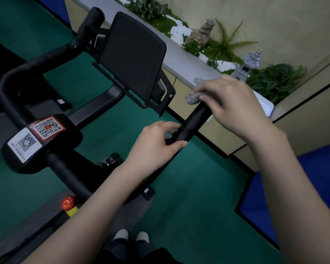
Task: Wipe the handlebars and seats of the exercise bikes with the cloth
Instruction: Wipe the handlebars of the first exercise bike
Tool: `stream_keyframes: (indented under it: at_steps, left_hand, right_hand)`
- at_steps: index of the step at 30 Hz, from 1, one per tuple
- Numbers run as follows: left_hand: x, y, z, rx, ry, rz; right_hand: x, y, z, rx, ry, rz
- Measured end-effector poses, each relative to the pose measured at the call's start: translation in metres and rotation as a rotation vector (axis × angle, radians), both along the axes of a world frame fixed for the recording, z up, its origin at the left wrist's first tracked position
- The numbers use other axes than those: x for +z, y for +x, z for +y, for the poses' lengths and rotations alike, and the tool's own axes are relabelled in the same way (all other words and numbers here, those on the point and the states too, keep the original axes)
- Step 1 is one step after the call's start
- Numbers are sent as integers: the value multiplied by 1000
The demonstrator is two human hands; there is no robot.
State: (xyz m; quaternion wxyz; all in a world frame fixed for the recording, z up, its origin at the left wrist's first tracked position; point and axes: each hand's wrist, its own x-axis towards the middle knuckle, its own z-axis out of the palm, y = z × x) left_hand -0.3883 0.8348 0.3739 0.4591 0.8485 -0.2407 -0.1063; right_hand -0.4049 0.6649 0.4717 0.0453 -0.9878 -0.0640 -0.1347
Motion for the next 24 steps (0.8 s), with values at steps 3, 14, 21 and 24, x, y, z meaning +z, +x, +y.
stream_keyframes:
  at_steps: [3,14,21,24]
  left_hand:
    - [2,2,1,-6,-7,34]
    - [-3,4,9,6,-31,180]
    - [-2,1,8,29,-53,172]
    - [-1,0,7,26,-38,138]
  right_hand:
    - [17,15,8,11,-114,209]
    - [-1,22,30,122,-252,304]
    - [-13,16,28,174,-240,228]
    - [-7,19,15,103,-164,108]
